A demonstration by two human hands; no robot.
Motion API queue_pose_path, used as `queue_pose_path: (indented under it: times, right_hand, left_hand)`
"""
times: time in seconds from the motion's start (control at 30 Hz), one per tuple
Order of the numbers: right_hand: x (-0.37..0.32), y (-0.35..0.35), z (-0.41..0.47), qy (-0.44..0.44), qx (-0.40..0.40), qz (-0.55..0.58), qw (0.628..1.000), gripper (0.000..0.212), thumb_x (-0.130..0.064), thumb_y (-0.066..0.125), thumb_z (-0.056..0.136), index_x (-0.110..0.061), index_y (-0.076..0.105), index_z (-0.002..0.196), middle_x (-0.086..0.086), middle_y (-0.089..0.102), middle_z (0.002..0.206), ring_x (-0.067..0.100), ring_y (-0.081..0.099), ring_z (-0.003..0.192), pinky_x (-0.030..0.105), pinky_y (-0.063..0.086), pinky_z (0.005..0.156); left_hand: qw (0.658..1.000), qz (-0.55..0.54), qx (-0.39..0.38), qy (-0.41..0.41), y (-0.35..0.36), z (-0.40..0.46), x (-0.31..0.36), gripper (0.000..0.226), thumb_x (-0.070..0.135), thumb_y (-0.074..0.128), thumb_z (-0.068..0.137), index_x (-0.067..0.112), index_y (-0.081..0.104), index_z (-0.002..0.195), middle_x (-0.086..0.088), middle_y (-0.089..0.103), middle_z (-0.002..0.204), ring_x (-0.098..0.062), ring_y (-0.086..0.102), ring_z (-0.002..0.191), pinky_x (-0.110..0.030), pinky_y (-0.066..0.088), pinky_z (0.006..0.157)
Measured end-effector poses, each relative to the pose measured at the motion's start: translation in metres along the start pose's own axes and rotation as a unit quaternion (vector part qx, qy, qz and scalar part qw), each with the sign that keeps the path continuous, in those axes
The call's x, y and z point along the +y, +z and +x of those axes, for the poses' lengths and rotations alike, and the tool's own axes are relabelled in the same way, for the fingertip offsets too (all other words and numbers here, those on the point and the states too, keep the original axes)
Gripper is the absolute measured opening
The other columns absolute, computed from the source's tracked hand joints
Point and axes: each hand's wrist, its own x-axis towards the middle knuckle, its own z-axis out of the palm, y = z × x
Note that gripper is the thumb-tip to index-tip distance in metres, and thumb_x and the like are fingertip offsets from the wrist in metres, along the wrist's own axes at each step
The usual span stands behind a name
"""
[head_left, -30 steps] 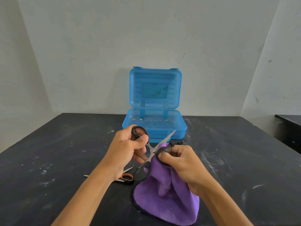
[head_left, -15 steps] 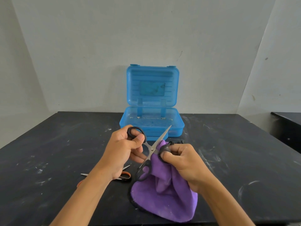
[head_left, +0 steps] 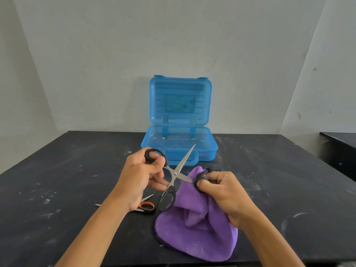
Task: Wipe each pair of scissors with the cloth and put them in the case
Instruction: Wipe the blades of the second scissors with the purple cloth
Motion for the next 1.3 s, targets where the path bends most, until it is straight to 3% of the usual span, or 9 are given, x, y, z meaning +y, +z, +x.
queue_pose_path:
  times: [0.33,0.53,0.73,0.83,1.0,1.13,1.3]
  right_hand:
    - [-0.001,-0.005,-0.002,-0.003,0.009,0.0,1.0,0.025,-0.008,0.071,0.094,-0.013,0.079,0.07,0.003,0.064,0.065,0.012,0.056,0.062,0.025,0.048,0.06]
    - [-0.001,-0.009,-0.003,-0.001,0.022,0.003,1.0,0.023,-0.007,0.071,0.095,-0.007,0.078,0.072,0.009,0.063,0.067,0.018,0.054,0.066,0.032,0.047,0.062]
    - [0.0,-0.01,-0.001,0.0,0.025,-0.005,1.0,0.024,-0.009,0.072,0.093,-0.01,0.078,0.07,0.005,0.064,0.064,0.016,0.055,0.063,0.03,0.048,0.061]
    - [0.0,-0.007,-0.001,-0.006,0.028,0.004,1.0,0.018,-0.02,0.075,0.083,-0.005,0.076,0.072,0.004,0.061,0.062,0.015,0.053,0.062,0.031,0.046,0.06]
    - [0.001,-0.008,0.002,-0.015,0.04,0.027,0.999,0.027,-0.025,0.075,0.074,0.001,0.071,0.072,0.008,0.059,0.064,0.019,0.051,0.064,0.033,0.044,0.06]
    - [0.003,-0.017,0.002,-0.022,0.042,0.097,0.994,0.027,-0.015,0.08,0.088,-0.003,0.07,0.066,0.01,0.062,0.067,0.019,0.056,0.065,0.029,0.05,0.058]
    - [-0.01,-0.013,0.002,-0.025,-0.001,0.208,0.978,0.017,-0.025,0.084,0.083,-0.009,0.081,0.08,0.016,0.074,0.079,0.021,0.071,0.068,0.032,0.061,0.063]
  left_hand:
    - [1.0,-0.017,-0.005,0.001,-0.002,0.001,0.002,0.029,0.005,0.059,0.096,0.018,0.067,0.072,-0.009,0.059,0.059,-0.036,0.069,0.055,-0.032,0.055,0.044]
    - [1.0,-0.015,-0.002,0.003,-0.006,0.002,0.002,0.009,0.005,0.06,0.096,0.004,0.062,0.088,-0.011,0.061,0.06,-0.035,0.07,0.056,-0.033,0.057,0.046]
    - [1.0,-0.019,-0.006,0.003,-0.006,0.001,0.003,0.022,0.005,0.06,0.096,0.013,0.067,0.077,-0.012,0.061,0.06,-0.037,0.07,0.057,-0.035,0.059,0.048]
    - [1.0,-0.02,-0.01,0.007,-0.008,0.002,0.004,0.028,0.006,0.06,0.096,0.017,0.069,0.073,-0.011,0.061,0.06,-0.037,0.071,0.058,-0.035,0.059,0.048]
    - [1.0,-0.021,0.002,0.015,-0.016,0.004,0.008,0.031,0.007,0.059,0.096,0.02,0.069,0.07,-0.008,0.06,0.057,-0.036,0.071,0.056,-0.034,0.058,0.047]
    - [0.998,-0.055,-0.002,0.014,-0.029,0.003,0.013,0.015,0.011,0.063,0.089,0.015,0.065,0.075,-0.007,0.057,0.056,-0.03,0.07,0.051,-0.032,0.057,0.043]
    - [0.993,-0.081,-0.081,0.001,-0.022,-0.002,0.014,0.017,0.018,0.064,0.079,0.023,0.068,0.063,-0.003,0.055,0.053,-0.026,0.068,0.047,-0.026,0.052,0.038]
